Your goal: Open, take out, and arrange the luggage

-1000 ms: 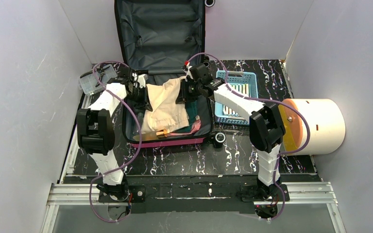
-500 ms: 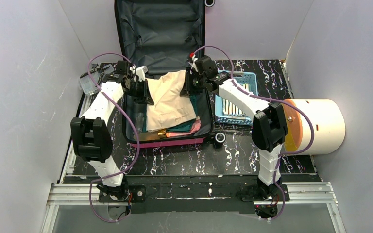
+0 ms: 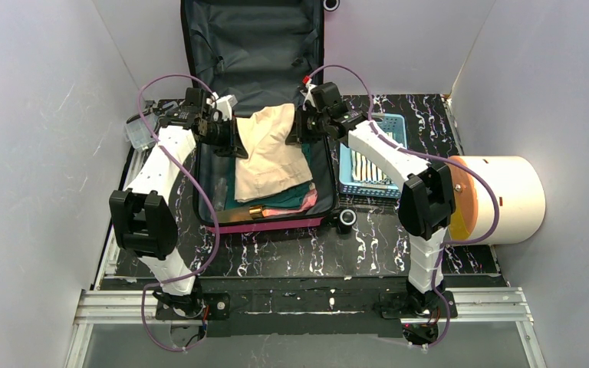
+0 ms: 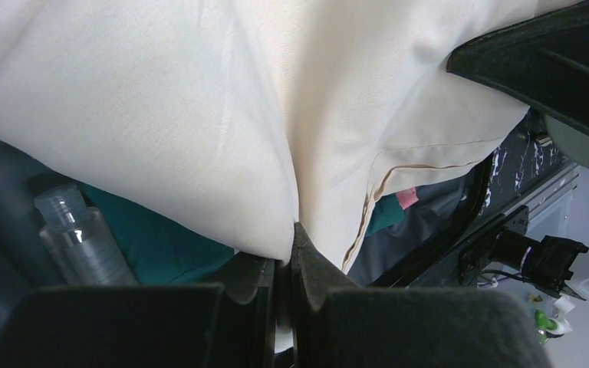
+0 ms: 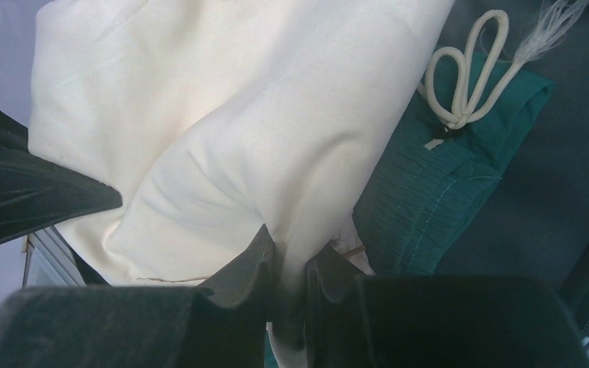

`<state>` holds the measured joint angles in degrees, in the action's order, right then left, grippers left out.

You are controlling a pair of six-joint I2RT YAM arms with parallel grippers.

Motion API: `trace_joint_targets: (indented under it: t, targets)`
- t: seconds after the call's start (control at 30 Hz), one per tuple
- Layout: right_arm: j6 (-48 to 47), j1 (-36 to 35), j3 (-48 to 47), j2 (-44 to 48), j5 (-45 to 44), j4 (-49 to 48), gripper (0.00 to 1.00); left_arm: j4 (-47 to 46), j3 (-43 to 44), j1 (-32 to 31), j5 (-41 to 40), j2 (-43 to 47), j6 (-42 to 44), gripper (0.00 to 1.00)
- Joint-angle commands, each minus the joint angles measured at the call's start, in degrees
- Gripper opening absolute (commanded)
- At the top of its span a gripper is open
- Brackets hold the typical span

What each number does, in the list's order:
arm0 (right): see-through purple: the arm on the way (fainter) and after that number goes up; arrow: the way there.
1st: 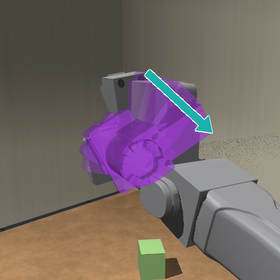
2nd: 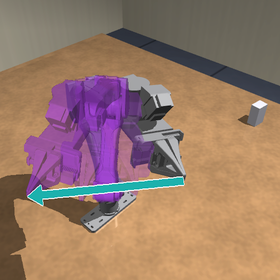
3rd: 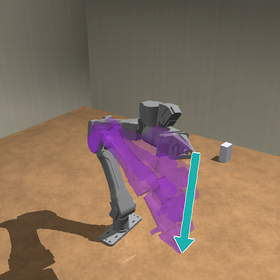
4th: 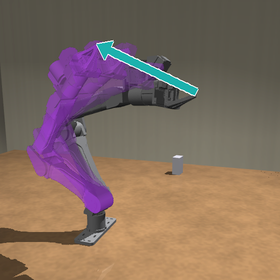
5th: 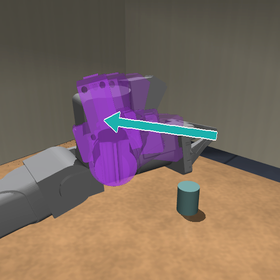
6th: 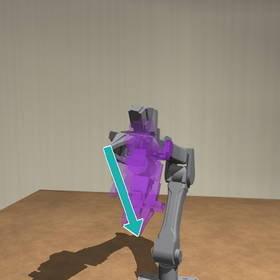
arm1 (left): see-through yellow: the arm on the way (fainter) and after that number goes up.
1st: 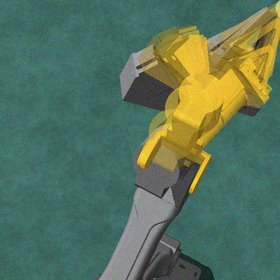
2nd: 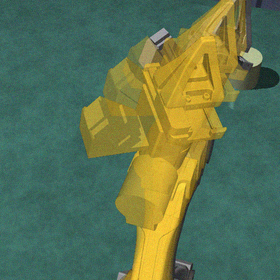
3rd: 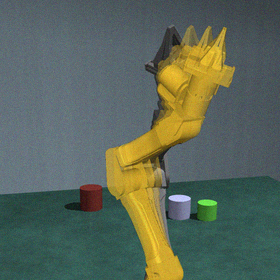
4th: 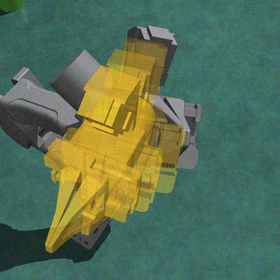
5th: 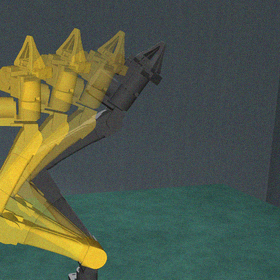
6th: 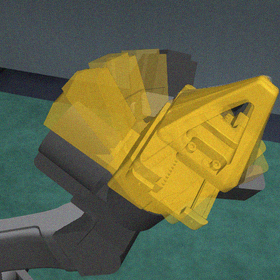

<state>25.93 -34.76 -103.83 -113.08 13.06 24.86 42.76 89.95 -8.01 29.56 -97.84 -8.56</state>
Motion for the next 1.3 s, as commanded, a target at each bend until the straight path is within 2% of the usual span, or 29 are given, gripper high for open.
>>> trace_joint_targets:
  t: [0.0,0.2,0.43,0.63,0.77,1.1,1.27]
  targets:
    - [-0.44,0.40,-2.47,3.26,-0.63,-1.65,0.01,1.54,2.33,-0.33,1.43,1.71,-0.06,0.00]
    - [-2.77,0.92,-5.97,5.54,-4.01,1.35,0.01,2.33,6.32,-2.48,2.39,1.35,-0.98,0.00]
    - [-3.97,4.10,-5.68,7.69,-5.39,3.24,0.01,2.54,10.64,-6.67,2.02,-0.92,-1.75,0.00]
    - [-6.21,7.69,-3.38,12.69,-10.58,4.38,0.01,2.54,19.97,-13.79,1.26,-5.81,-3.36,0.00]
    - [-9.53,11.00,-0.45,16.42,-16.56,6.57,0.01,2.10,27.96,-19.93,0.28,-11.74,-4.46,0.00]
    - [-15.54,24.88,14.83,24.10,-21.40,3.70,0.01,-1.91,50.98,-30.89,-5.19,-31.21,-6.65,0.00]
    - [-15.67,28.97,20.27,23.33,-19.62,0.19,0.01,-6.05,54.71,-33.64,-8.08,-37.61,-6.60,0.00]
